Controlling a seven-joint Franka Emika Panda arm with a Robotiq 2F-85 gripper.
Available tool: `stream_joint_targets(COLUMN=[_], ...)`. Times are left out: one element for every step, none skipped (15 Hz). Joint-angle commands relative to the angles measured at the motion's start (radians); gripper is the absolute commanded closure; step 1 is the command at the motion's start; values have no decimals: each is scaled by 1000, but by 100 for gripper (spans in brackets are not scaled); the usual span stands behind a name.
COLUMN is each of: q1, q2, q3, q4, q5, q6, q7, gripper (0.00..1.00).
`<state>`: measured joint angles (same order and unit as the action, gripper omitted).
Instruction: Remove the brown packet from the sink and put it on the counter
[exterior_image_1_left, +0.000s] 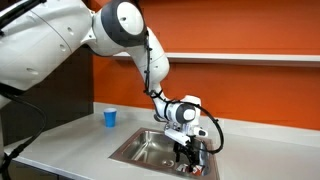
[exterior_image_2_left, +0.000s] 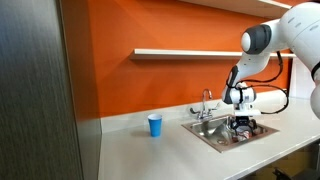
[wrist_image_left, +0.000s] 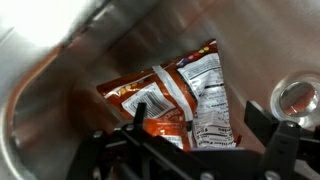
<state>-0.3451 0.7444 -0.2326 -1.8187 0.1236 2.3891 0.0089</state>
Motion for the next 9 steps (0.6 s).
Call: stream_joint_targets(q1=[-33,-34,-37,-38,-40,-42,-43,-44,-45], q2=[32,37,42,47,53,57,62,66,70], q3=[22,22,23,23,22,22,22,22,21], q4=[68,77,84,91,99,105,111,117,123], q5=[7,8,8,9,8,9,8,8,7], q6=[-51,-57,-61,-64,-67,-71,-74,-80,-84], q7=[-20,-19,-20,-20,-18,-18,-18,-17,-16], gripper=[0,0,0,0,0,0,0,4,17])
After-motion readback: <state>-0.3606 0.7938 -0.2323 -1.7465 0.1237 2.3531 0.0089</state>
